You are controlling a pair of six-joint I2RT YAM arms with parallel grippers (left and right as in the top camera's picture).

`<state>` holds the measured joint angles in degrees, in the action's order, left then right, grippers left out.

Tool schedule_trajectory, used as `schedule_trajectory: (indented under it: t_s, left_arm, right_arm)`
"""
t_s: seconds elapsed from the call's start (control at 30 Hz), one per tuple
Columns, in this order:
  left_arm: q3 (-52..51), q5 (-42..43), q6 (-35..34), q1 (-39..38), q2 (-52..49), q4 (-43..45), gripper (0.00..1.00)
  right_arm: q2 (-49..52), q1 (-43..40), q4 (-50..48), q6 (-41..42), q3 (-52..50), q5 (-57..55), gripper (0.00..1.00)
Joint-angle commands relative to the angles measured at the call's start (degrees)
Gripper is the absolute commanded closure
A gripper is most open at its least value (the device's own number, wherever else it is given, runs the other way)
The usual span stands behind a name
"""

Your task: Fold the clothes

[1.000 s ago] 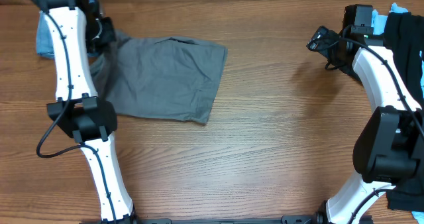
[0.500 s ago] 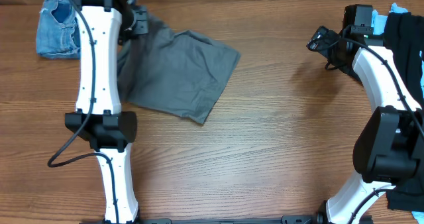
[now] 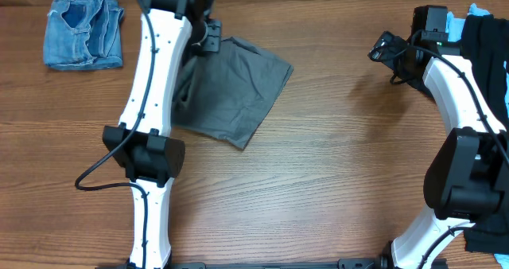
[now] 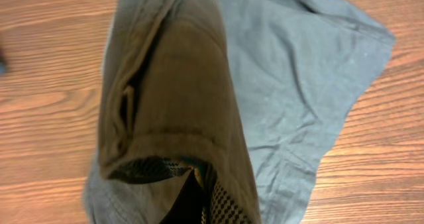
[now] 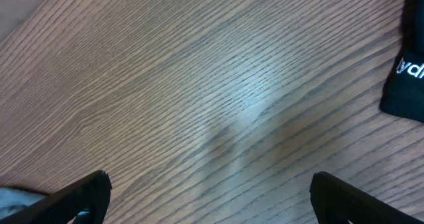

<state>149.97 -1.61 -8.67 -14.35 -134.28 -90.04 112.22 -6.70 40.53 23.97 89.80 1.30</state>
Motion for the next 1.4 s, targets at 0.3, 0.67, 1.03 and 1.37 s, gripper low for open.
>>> schedule_trajectory:
  t_s: [0.3,0.67,1.03,1.37]
  left_arm:
    - [-12.79,6.34,1.46,-6.23,0.52,9.05,0.95]
    - [-17.88,10.69,5.42,-6.69,0.52,11.5,0.83]
    - [-18.23,15.61,9.53,-6.67,0.52,12.68,0.65]
    - [-18.23,18.16,9.81,-4.13,0.52,18.95,0.96]
  right_arm:
    - [-1.53,0.24,-0.17,0.11,1.18,0.09,0.0]
    - [-1.53,0.24,-0.17,0.11,1.18,0.09,0.0]
    - [-1.53,0.24,-0.17,0.09,1.18,0.11,0.0]
    - [-1.53,0.24,-0.17,0.11,1.18,0.09,0.0]
